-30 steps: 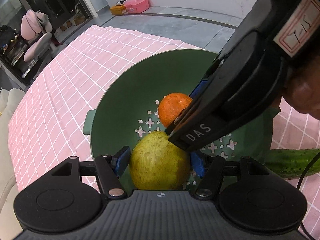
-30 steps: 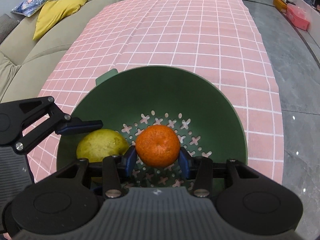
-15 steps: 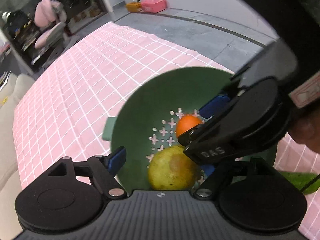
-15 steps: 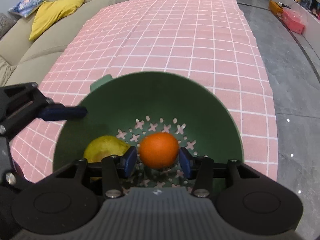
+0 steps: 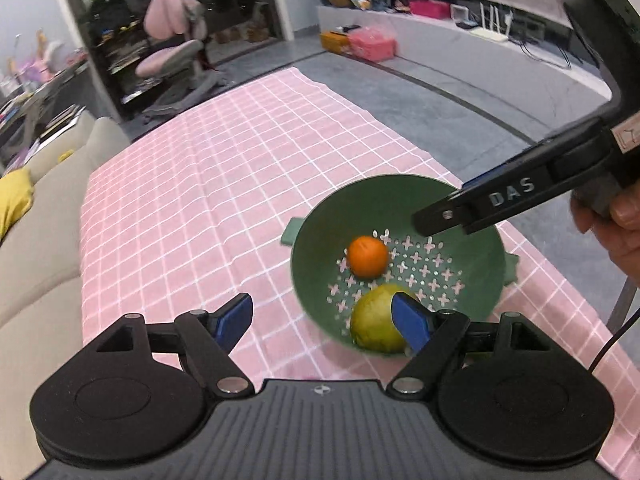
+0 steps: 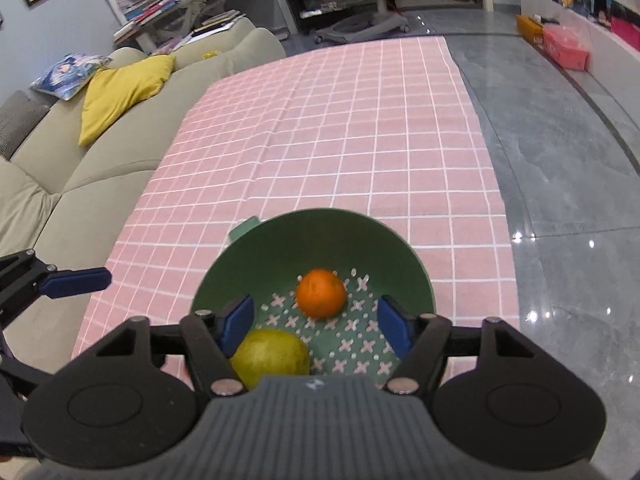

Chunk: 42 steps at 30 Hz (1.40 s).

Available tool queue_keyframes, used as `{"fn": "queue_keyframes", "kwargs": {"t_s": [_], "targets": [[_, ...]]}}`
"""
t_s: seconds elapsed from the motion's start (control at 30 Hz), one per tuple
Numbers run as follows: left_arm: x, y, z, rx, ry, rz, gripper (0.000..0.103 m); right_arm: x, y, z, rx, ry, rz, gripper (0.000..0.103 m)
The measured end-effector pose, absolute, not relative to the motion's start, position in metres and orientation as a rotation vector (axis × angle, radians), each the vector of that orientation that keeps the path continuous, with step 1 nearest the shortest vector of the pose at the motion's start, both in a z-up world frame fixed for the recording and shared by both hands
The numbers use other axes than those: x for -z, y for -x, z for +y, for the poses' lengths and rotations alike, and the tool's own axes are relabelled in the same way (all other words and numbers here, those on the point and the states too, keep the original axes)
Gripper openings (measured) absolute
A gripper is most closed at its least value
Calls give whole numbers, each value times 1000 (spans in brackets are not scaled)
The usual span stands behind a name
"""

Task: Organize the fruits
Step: 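Withdraw both tools from the colander back toward the remaining fruit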

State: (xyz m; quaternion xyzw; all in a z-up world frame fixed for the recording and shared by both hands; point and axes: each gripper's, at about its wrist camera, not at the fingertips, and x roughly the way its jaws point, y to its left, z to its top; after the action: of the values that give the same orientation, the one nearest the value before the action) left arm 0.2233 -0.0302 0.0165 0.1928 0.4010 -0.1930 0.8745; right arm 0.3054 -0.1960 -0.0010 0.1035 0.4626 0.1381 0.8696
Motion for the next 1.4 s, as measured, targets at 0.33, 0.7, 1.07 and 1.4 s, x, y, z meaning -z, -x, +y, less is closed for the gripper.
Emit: {"fn": "queue_keyframes", "kwargs": {"t_s": [0.33,0.7,1.07,1.4], "targets": [[-20,-151,7,331,-289,845,93,-8,-220,-193,-292,-178,940,49],[24,-75,35,301,-210,895,93,15,-113,-167,-320,-121,917,49],[53,-55,36,325,-215,882,93,50,-80,-133,-340,-47,995,49],[75,-75,38,326,-254,894,92,66,-99,-114,-336,-42,1017,49]]}}
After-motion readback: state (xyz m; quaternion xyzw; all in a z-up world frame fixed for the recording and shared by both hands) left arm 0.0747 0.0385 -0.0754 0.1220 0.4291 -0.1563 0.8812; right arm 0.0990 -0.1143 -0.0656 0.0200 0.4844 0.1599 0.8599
